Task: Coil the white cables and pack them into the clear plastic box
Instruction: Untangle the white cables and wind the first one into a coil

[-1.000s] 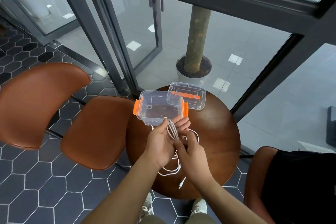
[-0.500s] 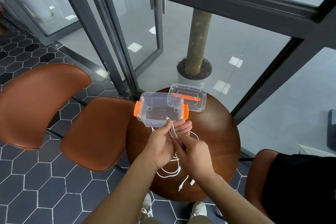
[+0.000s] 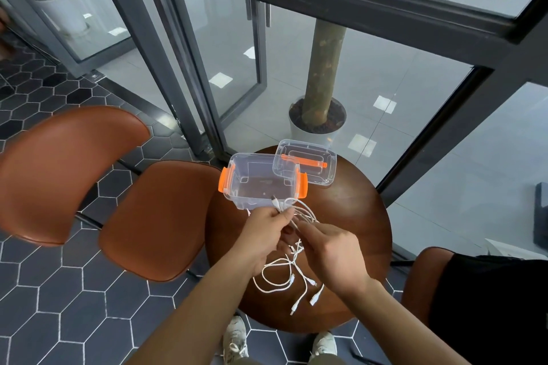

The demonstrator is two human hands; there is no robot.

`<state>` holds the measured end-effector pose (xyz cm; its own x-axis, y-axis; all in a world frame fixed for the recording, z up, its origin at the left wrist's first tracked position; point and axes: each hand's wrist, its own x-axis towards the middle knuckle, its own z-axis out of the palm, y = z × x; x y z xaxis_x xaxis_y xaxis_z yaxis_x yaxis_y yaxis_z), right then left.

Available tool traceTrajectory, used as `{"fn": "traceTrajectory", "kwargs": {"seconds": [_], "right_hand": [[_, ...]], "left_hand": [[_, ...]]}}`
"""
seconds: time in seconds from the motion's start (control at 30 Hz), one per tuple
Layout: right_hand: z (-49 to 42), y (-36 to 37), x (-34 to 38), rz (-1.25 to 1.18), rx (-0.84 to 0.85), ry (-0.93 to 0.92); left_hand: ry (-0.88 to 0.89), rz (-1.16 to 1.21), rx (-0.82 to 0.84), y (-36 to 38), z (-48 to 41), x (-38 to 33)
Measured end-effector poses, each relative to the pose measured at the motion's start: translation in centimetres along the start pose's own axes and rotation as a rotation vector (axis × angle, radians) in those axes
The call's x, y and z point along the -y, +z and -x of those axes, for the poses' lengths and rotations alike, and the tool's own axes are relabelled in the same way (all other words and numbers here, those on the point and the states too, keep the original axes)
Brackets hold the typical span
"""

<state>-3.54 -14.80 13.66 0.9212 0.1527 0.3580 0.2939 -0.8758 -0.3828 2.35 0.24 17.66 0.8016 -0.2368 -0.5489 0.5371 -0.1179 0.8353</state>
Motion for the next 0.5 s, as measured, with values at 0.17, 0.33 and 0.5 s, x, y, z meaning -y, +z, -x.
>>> {"fn": "traceTrajectory", "kwargs": {"seconds": [0.17, 0.33, 0.5], "right_hand": [[0.4, -0.9, -0.4, -0.114, 0.051, -0.038], [1.9, -1.2, -1.5, -0.112, -0.096, -0.048], [2.2, -1.5, -1.2, -0.04, -0.254, 0.093]], "left_hand": [[0.018, 0.014, 0.021, -1.4, -0.4, 0.6], [0.037, 0.039, 0.049, -1.9, -0.1, 0.9], [0.029, 0.185, 0.032, -1.3, 0.1, 0.6]]}}
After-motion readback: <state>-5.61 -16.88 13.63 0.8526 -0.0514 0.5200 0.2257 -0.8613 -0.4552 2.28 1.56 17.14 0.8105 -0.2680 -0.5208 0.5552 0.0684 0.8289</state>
